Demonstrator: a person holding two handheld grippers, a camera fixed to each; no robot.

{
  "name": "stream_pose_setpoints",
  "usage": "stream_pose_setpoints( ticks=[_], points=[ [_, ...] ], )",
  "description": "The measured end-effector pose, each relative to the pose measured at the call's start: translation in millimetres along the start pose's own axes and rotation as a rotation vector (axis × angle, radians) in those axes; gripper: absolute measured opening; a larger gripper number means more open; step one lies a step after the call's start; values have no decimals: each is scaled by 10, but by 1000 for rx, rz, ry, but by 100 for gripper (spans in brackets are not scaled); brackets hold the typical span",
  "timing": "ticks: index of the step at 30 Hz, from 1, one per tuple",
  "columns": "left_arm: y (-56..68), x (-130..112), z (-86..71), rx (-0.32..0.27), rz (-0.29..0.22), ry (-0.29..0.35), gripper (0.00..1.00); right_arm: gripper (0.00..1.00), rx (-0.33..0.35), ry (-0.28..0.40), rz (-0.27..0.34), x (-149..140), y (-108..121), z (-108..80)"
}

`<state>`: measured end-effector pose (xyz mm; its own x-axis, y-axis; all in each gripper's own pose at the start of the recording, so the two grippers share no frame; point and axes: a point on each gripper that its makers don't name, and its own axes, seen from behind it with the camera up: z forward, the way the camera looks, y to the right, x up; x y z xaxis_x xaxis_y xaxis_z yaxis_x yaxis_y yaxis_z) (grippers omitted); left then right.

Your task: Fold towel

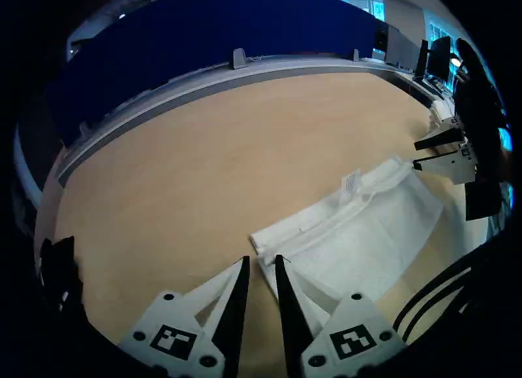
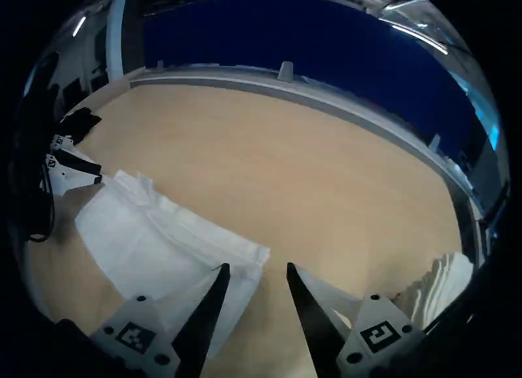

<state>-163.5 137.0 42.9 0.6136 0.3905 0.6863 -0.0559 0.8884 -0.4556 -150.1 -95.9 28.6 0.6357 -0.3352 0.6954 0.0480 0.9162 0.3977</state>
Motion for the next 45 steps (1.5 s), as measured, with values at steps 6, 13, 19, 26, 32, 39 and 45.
stream_pose_setpoints(
  ticks=[6, 13, 19, 26, 32, 39, 45],
  points=[
    [-88, 67, -23, 21, -6, 14, 47, 74, -16, 28, 4, 104, 51, -26],
    [-51, 73, -70, -4, -35, 17, 80, 94, 14, 35, 21, 81, -14, -110],
    [-23, 56, -132, -11, -56, 21, 91, 100, 17, 41, 31, 41, -43, -222],
    [-21, 20, -233, -1, -51, 24, 91, 100, 21, 42, 31, 11, -56, -323],
    [-53, -64, -391, 22, -71, 23, 91, 100, 43, 38, 11, -25, -112, -411],
    [-28, -264, -599, 35, -92, 20, 91, 100, 60, 25, -6, -140, -179, -503],
    [11, -443, -716, 42, -115, 13, 91, 100, 69, 20, -8, -224, -227, -594]
  ],
)
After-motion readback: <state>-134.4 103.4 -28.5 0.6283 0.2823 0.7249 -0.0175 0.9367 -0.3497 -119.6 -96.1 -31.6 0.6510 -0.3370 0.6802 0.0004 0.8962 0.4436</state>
